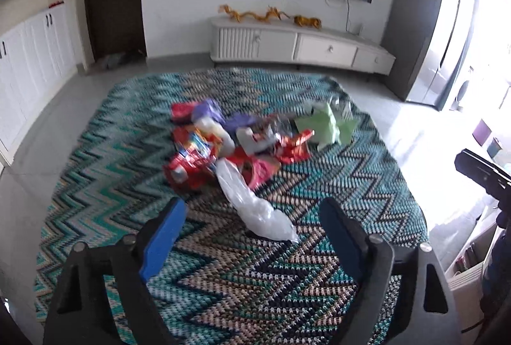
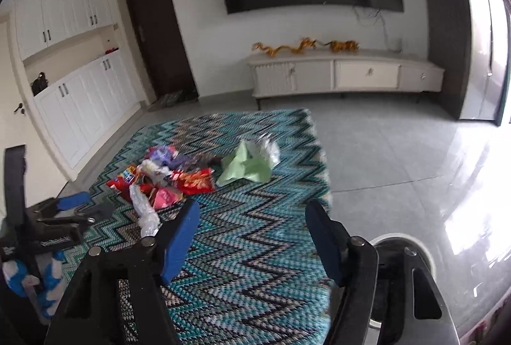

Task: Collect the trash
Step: 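Grasp the white plastic bag with the left tool while the right tool grasps the pink paper cup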

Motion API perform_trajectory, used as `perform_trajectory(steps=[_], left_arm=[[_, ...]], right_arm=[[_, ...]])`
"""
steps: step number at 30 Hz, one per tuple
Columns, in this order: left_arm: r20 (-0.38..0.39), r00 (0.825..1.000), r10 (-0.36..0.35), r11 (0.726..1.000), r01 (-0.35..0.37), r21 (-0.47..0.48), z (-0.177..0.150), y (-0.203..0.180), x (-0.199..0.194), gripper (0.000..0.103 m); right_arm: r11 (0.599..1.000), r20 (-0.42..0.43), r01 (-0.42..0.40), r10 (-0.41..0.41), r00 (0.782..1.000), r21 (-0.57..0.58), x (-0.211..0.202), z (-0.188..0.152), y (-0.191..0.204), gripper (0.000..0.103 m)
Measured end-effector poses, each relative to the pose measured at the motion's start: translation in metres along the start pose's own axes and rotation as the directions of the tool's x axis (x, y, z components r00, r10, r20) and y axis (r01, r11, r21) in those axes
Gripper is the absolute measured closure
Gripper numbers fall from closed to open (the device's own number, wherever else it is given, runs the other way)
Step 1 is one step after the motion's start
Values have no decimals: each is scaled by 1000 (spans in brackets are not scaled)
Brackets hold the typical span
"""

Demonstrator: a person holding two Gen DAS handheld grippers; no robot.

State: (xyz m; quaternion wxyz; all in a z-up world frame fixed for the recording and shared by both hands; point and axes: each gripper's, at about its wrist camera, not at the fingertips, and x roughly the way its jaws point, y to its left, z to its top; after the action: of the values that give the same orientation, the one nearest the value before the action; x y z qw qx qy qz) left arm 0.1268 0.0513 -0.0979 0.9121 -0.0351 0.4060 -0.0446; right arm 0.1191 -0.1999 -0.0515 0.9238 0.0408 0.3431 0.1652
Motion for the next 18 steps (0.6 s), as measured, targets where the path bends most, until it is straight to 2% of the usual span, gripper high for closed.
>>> perform_trajectory(steps=[4, 6, 8, 10, 13, 16, 18], left_arm=[[-56, 998, -2, 1000, 1, -16, 0, 7, 32, 22], [-80, 997, -7, 1000, 5, -28, 0, 11, 46, 28], [-115, 993, -12, 999, 8, -40, -2, 17, 62, 48], [-140, 989, -55, 997, 46, -67, -5, 26, 73, 58], [-107, 989, -100, 992, 92, -83, -6, 36, 68, 77], [-88, 989, -116, 990, 108, -94, -8, 49, 63, 85], [-76, 988, -131, 987, 123, -103, -12, 56, 58, 85]], right_arm=[[997, -77, -71, 69, 995, -21, 39, 1, 11, 38], [994, -110, -104, 100, 989, -25, 55, 2, 16, 38], [991, -138, -130, 124, 983, -33, 71, 3, 22, 38], [986, -168, -163, 154, 974, -39, 86, 3, 29, 38], [974, -221, -220, 206, 953, -44, 106, 4, 41, 38], [960, -275, -274, 252, 928, -48, 131, 3, 56, 38], [950, -313, -309, 280, 907, -47, 147, 1, 67, 38]])
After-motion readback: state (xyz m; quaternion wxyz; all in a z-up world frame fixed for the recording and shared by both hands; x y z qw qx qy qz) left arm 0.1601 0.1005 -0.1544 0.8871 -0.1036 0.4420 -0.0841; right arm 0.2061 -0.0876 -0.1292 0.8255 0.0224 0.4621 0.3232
